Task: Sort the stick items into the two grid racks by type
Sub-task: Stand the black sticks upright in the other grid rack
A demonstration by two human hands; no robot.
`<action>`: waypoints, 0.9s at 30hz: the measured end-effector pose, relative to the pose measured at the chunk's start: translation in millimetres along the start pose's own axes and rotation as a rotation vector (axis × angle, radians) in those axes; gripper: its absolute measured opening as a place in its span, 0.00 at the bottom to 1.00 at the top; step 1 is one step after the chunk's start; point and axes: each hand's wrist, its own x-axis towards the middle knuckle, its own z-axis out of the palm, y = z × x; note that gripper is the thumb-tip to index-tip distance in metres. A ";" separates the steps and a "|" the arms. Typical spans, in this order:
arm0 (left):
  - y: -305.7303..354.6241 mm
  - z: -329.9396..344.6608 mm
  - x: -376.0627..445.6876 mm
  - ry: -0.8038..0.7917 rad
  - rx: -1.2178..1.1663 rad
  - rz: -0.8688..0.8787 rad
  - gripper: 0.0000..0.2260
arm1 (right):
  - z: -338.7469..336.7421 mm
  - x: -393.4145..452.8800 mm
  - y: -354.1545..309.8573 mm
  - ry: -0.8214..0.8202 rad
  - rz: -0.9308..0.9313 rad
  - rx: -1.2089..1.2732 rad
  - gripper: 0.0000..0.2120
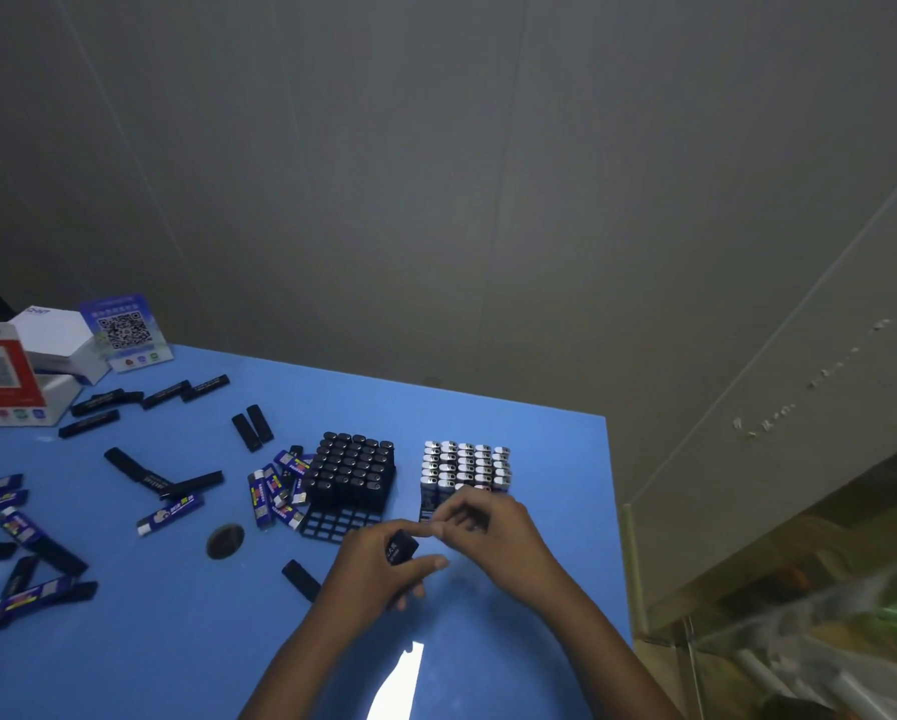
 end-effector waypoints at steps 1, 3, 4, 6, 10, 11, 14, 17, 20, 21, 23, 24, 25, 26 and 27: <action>0.9 0.7 -1.2 -0.014 0.023 0.016 0.10 | 3.9 -2.9 -2.3 -0.011 0.000 0.009 0.02; 2.5 1.3 -3.4 -0.033 0.072 0.040 0.08 | 12.2 -7.9 -4.2 -0.030 0.005 0.022 0.03; 3.0 0.8 -4.3 -0.037 0.100 0.051 0.07 | 16.0 -9.7 -4.8 -0.037 0.010 0.025 0.04; 2.2 -2.1 -6.1 -0.046 0.155 0.061 0.06 | 21.8 -12.0 -5.9 -0.035 0.011 0.022 0.04; -2.7 -13.6 -9.3 -0.063 0.206 0.058 0.06 | 34.3 -12.6 -9.0 -0.027 0.018 0.014 0.04; -3.4 -17.4 -9.9 -0.071 0.206 0.058 0.06 | 37.6 -11.8 -10.9 -0.031 0.029 0.014 0.04; -6.9 -33.9 -11.5 -0.098 0.195 0.061 0.08 | 48.6 -6.5 -19.2 -0.070 0.052 0.020 0.03; -11.5 -59.4 -12.7 -0.128 0.223 0.074 0.13 | 60.5 3.7 -28.6 -0.064 0.075 0.062 0.03; -19.4 -90.3 -11.1 -0.127 0.214 0.066 0.13 | 73.9 16.3 -39.0 0.007 0.125 0.187 0.03; -22.9 -101.1 -10.6 -0.111 0.214 0.063 0.13 | 78.3 20.0 -42.3 0.036 0.131 0.219 0.04; -29.1 -121.3 -10.6 -0.083 0.194 0.042 0.14 | 86.6 26.2 -46.8 0.091 0.124 0.232 0.07; -34.3 -131.3 -9.5 -0.072 0.173 0.023 0.15 | 90.8 28.7 -48.3 0.112 0.121 0.226 0.10; -38.2 -141.3 -8.9 -0.057 0.162 0.003 0.15 | 95.2 30.7 -50.0 0.133 0.123 0.227 0.12; -43.2 -151.0 -7.3 -0.040 0.169 -0.010 0.15 | 99.5 32.4 -50.7 0.156 0.133 0.237 0.12; -48.0 -160.3 -5.5 -0.026 0.181 -0.018 0.15 | 103.6 33.6 -51.4 0.180 0.145 0.252 0.12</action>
